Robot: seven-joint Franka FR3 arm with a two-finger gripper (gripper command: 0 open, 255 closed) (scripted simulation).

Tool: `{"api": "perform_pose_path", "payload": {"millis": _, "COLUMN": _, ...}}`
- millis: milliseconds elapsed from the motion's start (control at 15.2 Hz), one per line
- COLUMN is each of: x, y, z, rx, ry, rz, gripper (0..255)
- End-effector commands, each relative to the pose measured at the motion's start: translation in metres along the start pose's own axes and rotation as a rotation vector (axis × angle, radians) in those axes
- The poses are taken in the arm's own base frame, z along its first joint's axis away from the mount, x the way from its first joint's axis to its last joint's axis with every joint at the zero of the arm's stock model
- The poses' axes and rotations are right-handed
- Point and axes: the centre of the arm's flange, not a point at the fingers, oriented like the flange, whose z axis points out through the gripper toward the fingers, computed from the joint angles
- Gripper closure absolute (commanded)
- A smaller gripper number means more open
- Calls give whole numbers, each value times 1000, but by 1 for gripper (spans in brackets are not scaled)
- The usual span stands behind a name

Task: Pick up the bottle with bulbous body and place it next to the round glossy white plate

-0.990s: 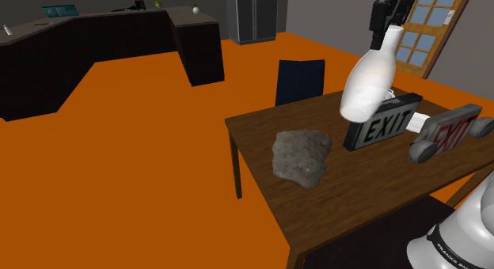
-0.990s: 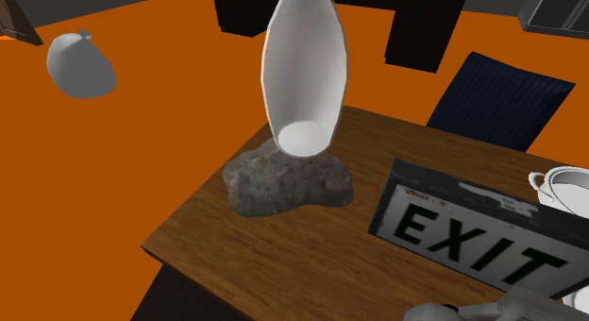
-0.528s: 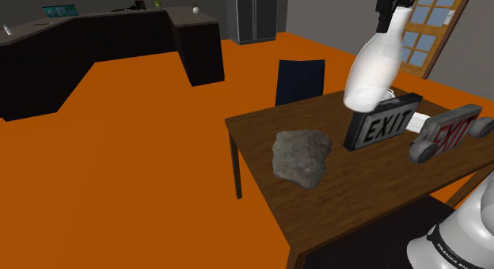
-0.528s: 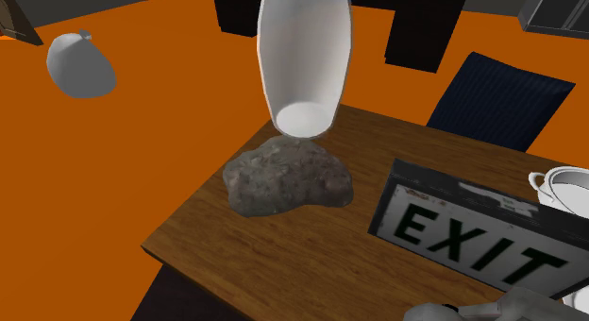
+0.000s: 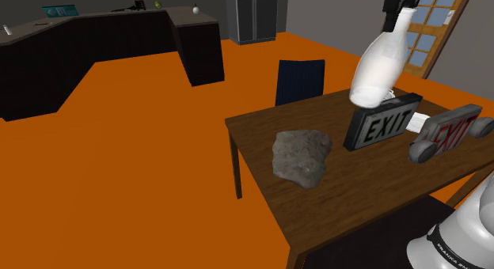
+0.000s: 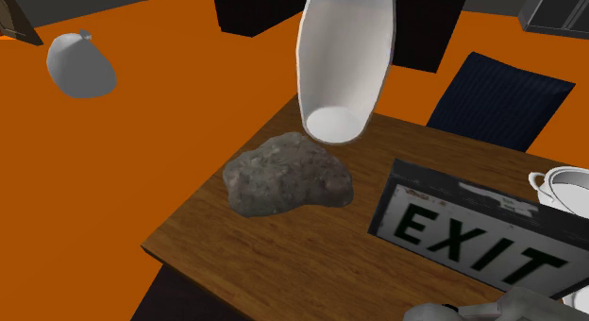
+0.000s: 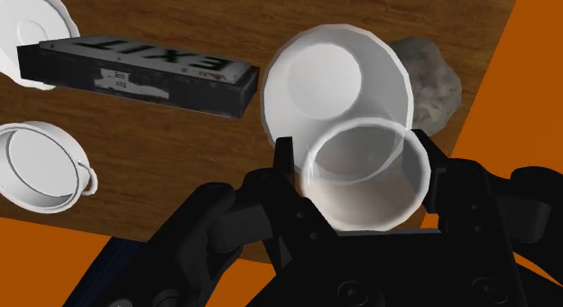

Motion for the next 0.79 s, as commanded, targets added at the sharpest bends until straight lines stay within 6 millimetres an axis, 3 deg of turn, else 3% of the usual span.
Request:
{"api": "perform_pose_path", "payload": {"millis": 0, "x": 7, "y": 24, "z": 12, "rx": 0, "ry": 1, "rz": -1, "gripper": 255}}
{"api": "perform_pose_path", "payload": {"millis": 726, "x": 29, "y": 152, "z": 77, "rx": 0, "ry": 1, "rz": -1, "gripper": 255}}
